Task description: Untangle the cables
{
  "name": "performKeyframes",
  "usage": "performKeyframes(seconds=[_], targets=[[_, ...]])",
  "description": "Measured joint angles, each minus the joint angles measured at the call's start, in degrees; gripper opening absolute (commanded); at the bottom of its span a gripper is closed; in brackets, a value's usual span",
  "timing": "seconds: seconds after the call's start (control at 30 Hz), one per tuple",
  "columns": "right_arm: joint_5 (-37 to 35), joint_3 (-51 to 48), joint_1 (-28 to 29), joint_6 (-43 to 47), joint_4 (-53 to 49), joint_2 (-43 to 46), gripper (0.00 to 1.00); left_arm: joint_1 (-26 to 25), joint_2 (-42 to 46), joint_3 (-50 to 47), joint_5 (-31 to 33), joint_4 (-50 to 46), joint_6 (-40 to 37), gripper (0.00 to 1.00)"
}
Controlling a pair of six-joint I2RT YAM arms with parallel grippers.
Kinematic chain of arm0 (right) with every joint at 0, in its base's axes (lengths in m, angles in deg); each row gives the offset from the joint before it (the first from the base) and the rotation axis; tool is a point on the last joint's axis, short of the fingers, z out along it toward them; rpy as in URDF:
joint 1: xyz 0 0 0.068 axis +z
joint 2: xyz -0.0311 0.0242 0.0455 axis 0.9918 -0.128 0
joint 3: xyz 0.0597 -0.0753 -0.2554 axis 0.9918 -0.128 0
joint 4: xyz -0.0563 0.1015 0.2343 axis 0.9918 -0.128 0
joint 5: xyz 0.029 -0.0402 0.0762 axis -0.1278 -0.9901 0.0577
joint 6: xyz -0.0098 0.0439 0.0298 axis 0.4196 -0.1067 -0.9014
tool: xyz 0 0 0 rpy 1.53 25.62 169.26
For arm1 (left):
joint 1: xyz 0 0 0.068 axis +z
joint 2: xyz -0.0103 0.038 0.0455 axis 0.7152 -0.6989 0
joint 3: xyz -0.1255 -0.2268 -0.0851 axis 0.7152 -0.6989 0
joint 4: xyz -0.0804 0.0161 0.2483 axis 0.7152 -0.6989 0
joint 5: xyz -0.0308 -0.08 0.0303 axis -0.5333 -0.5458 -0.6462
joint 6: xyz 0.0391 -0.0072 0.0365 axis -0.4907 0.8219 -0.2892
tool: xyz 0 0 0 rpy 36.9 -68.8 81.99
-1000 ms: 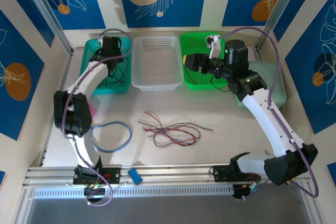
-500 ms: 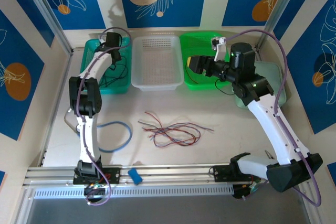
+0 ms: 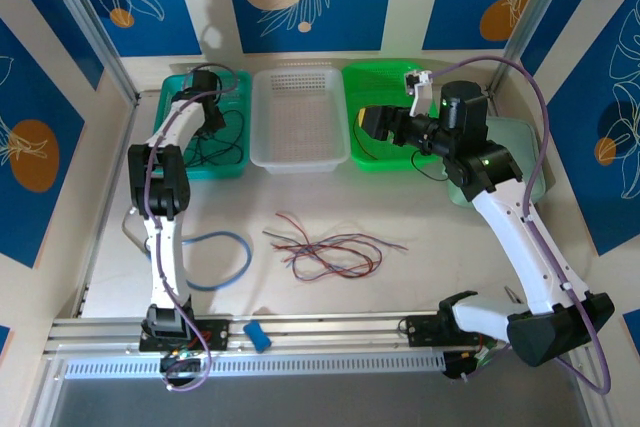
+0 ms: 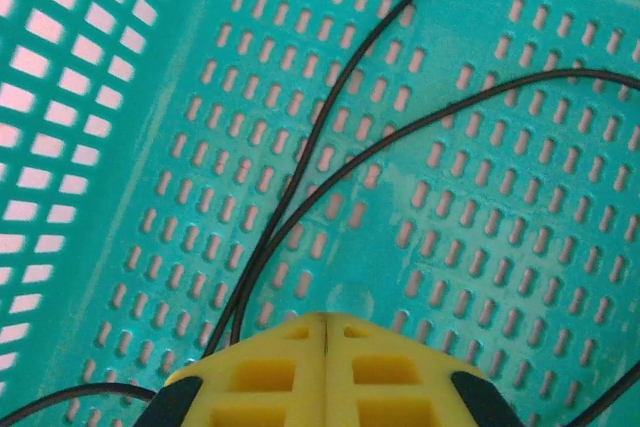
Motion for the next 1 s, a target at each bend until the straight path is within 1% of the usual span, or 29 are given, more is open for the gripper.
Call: performKeyframes(seconds=[0.2,0.23,0.27,0.3,0.33,0.37,0.4,0.5,0.63,0.87,1.0], targets=[[0.0,0.0,0.0,0.0,-0.5,1.1,0.65,0.1,-0.3,0.0,-1.1,-0.9,0.0,0.0],[0.0,0.0,0.0,0.0,-0.5,1.5,0.65,0.1,-0.3,0.0,-1.2,-1.0,0.0,0.14],[0.0,0.0,0.0,0.0,-0.6,1.8,0.65,0.2,-0.3,0.0,-1.6,-1.1,0.0,0.4],[0.0,0.0,-0.1,0.0,-0.7,2.1,0.65,0.2,-0.3,0.0,-1.8,-1.1,0.0,0.53],[0.0,0.0,0.0,0.1,-0.9,2.2,0.65,0.3,-0.3,0.0,-2.1,-1.1,0.0,0.65],[0.0,0.0,-0.1,0.1,-1.0,2.4,0.65,0.3,-0.3,0.0,-2.2,-1.0,0.0,0.71],[0.0,0.0,-0.1,0.1,-1.1,2.6,0.65,0.3,-0.2,0.0,-2.4,-0.9,0.0,0.75],[0.0,0.0,-0.1,0.2,-1.1,2.7,0.65,0.2,0.6,0.0,-2.3,-0.1,0.1,0.82],[0.0,-0.1,-0.1,0.2,-1.1,2.7,0.65,0.0,2.7,1.3,-1.5,0.2,-0.9,0.87],[0.0,-1.4,-0.1,0.2,-1.2,3.1,0.65,-1.5,8.5,2.1,-0.3,1.9,-2.6,0.88],[0.0,-2.1,-0.2,0.2,-1.4,3.7,0.65,-3.8,12.4,-2.6,1.0,5.9,-3.2,0.88]])
